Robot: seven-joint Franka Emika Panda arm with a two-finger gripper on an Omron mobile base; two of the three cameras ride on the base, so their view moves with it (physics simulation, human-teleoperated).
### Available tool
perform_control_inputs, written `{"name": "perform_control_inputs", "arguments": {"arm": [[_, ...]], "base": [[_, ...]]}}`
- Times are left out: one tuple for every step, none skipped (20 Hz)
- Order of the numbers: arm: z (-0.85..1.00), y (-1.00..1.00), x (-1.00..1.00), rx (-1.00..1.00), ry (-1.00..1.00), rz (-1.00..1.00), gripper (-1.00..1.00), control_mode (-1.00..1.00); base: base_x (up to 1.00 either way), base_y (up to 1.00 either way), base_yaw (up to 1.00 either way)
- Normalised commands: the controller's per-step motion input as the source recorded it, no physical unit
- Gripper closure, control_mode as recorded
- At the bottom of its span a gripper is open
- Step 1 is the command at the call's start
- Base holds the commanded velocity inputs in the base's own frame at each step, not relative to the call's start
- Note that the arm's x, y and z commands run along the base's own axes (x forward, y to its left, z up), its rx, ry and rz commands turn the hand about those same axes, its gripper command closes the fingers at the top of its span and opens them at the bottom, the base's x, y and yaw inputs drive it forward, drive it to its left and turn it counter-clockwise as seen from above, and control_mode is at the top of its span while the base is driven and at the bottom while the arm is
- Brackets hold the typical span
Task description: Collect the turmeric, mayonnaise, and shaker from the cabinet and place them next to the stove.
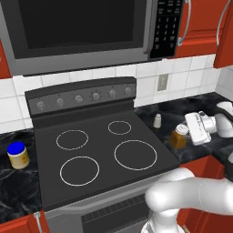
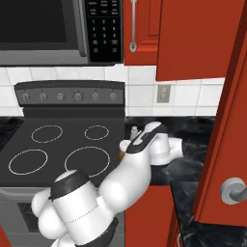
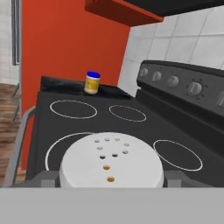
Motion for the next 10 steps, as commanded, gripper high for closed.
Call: {"name": "perform_control_inputs", "arguments": {"arm": [[-0.24,-0.01,0.38,0.00,0.00,0.06,1.00,-1.00],[-0.25,0.00,0.39,0.00,0.00,0.05,1.00,-1.00],[-0.24,-0.01,0.39,0.00,0.00,0.05,1.00,-1.00],[-0.25,-0.05,0.36,0.00,0.00,0.05,1.00,-1.00],[-0.24,-0.16,0.32,0.00,0.00,0.05,1.00,-1.00],[-0.25,-0.20,0.29,0.00,0.00,0.05,1.00,-1.00],[-0.25,-0.21,0.26,0.00,0.00,0.05,1.00,-1.00],[-0.27,-0.16,0.28,0.00,0.02,0.04,1.00,-1.00],[-0.28,-0.14,0.26,0.00,0.02,0.03,1.00,-1.00],[-0.31,-0.20,0.22,0.00,0.02,0.03,1.00,-1.00]], "base": [[0.00,0.00,0.00],[0.00,0.00,0.00],[0.00,0.00,0.00],[0.00,0.00,0.00],[0.00,0.00,0.00],[0.00,0.00,0.00],[0.00,0.00,0.00],[0.00,0.00,0.00],[0.00,0.00,0.00],[0.00,0.00,0.00]]}}
